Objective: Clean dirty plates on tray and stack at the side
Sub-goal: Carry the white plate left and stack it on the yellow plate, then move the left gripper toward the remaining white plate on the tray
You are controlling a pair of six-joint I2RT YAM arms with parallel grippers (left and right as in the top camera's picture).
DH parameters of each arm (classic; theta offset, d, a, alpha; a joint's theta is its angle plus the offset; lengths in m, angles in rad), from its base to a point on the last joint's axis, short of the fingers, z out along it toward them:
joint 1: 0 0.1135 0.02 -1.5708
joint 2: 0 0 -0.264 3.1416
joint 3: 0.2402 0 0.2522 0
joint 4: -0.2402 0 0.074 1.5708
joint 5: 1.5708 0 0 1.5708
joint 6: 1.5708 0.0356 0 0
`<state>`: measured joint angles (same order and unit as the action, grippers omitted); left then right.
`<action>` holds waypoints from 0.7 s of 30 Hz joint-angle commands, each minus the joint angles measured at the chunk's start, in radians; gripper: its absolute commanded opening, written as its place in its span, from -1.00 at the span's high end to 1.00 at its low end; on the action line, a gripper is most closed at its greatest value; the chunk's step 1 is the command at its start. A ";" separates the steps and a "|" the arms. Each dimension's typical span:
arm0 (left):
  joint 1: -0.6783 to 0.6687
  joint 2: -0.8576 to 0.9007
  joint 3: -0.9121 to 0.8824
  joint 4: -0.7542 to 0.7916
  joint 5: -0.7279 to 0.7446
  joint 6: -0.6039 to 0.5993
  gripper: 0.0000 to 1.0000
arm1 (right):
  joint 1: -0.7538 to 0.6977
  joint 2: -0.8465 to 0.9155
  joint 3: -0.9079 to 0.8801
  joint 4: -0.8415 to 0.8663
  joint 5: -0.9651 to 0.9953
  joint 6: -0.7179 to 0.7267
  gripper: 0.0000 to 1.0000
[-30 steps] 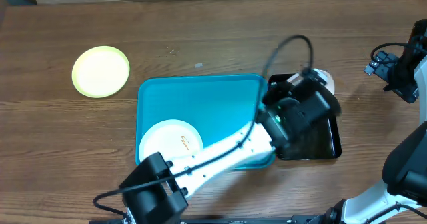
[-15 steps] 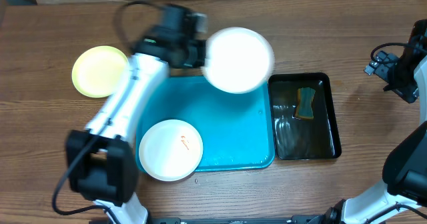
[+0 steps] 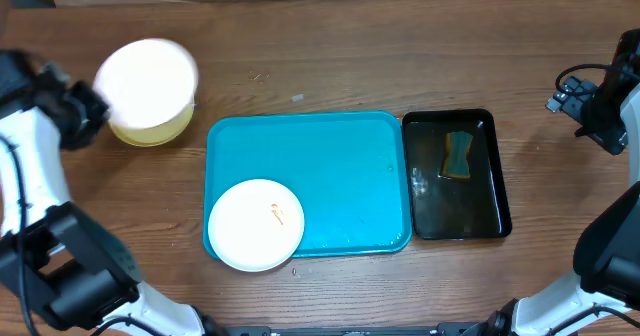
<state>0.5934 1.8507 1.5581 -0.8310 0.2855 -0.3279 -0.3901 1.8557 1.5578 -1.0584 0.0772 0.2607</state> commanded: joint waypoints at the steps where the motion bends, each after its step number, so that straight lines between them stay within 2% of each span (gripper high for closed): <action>1: 0.031 -0.023 -0.064 0.053 -0.016 -0.034 0.91 | 0.002 -0.016 0.014 0.005 0.000 0.000 -1.00; 17: -0.014 -0.023 -0.292 0.405 -0.087 -0.080 0.92 | 0.002 -0.016 0.014 0.005 0.000 0.000 -1.00; 21: -0.038 -0.020 -0.302 0.443 -0.132 -0.095 0.92 | 0.002 -0.016 0.014 0.005 0.000 0.000 -1.00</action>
<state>0.5755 1.8507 1.2659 -0.4103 0.2028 -0.3920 -0.3904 1.8557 1.5578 -1.0580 0.0772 0.2607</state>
